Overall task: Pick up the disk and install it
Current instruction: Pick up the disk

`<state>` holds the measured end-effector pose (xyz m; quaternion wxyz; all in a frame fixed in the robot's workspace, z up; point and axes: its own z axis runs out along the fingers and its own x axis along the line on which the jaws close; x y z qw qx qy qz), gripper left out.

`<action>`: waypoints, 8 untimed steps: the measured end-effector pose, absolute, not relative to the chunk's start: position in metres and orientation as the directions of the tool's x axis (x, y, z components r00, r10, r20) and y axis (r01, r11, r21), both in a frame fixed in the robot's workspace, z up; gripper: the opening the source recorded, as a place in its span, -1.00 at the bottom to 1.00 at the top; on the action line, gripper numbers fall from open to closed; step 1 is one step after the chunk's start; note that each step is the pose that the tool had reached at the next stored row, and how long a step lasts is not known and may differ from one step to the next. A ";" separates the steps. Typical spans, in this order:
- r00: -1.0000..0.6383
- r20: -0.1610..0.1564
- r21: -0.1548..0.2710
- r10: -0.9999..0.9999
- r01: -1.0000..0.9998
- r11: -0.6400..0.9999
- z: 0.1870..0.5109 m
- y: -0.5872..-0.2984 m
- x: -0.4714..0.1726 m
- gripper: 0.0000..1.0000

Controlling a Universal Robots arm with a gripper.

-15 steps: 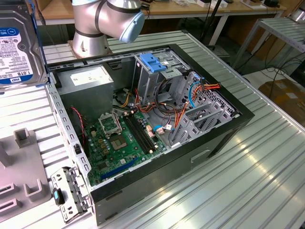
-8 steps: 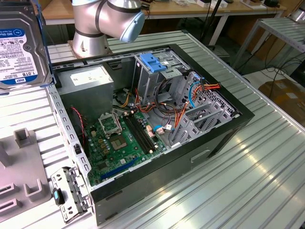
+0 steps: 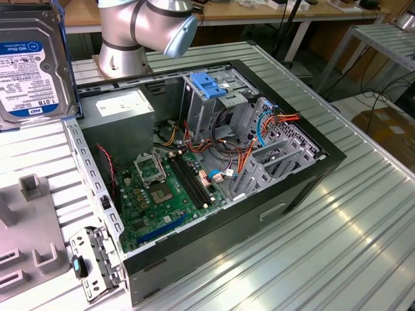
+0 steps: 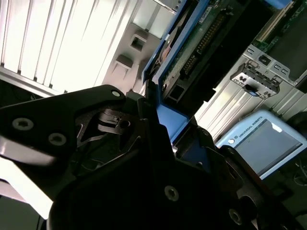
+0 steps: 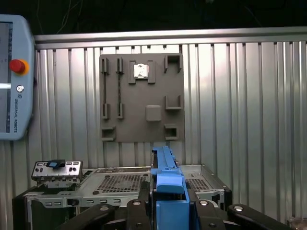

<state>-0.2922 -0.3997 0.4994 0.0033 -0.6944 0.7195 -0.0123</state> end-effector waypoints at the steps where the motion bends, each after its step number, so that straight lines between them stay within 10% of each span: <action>1: -0.036 0.012 -0.022 -0.999 -0.999 0.035 0.499 -0.400 -0.290 -0.25; 8: -0.036 0.012 -0.022 -0.999 -0.999 0.035 0.499 -0.401 -0.282 -0.25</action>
